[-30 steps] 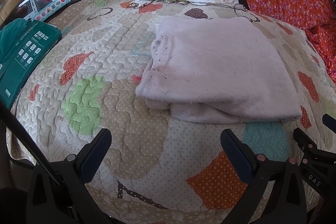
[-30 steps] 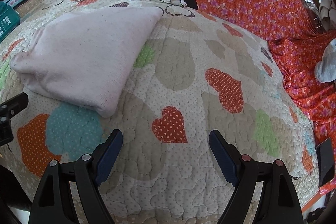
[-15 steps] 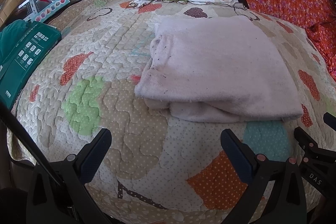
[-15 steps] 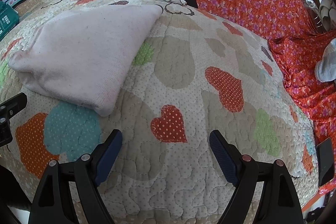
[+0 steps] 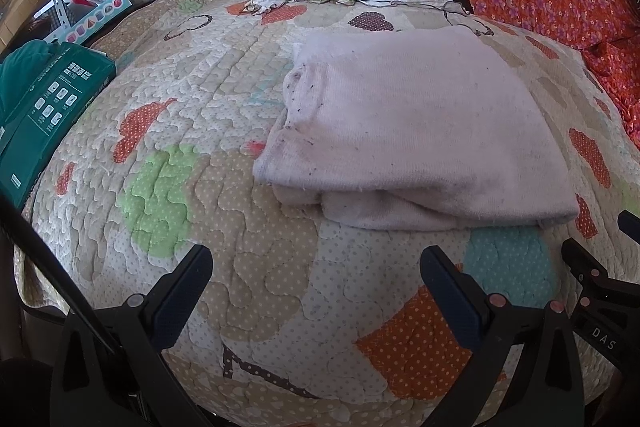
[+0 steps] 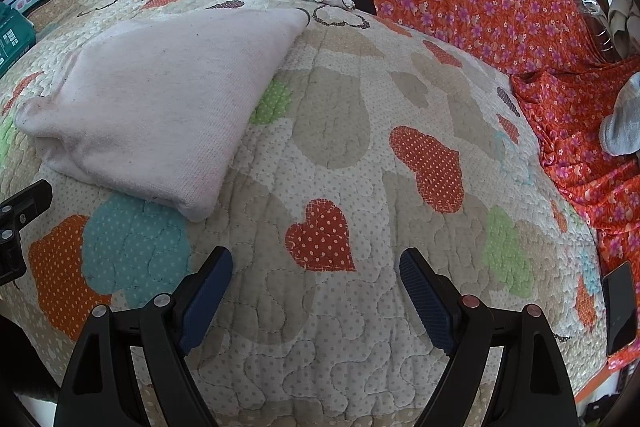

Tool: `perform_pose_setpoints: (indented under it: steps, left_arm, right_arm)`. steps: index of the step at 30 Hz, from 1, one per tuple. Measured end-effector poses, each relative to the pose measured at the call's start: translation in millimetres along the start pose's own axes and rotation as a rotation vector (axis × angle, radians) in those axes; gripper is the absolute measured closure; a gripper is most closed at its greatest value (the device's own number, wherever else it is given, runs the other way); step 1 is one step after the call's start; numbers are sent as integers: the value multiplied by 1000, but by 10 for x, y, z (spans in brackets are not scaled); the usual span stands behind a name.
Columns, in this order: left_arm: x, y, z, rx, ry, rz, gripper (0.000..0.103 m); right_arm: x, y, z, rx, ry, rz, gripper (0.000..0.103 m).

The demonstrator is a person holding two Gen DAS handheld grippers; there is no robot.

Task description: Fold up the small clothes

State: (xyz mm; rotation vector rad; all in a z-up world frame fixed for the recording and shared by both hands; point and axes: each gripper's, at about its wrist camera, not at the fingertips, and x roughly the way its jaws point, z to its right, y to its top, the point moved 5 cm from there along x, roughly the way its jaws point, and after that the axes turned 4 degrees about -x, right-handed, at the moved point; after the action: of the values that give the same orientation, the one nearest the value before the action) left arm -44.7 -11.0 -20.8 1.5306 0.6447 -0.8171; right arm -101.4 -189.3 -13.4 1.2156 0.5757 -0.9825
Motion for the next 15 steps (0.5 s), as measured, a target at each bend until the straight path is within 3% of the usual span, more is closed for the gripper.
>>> perform_pose_setpoints:
  steps: [15]
  left_arm:
    - [-5,-1,4,8,6,1,0]
  right_arm:
    - [23,-21,16,2,2,0,12]
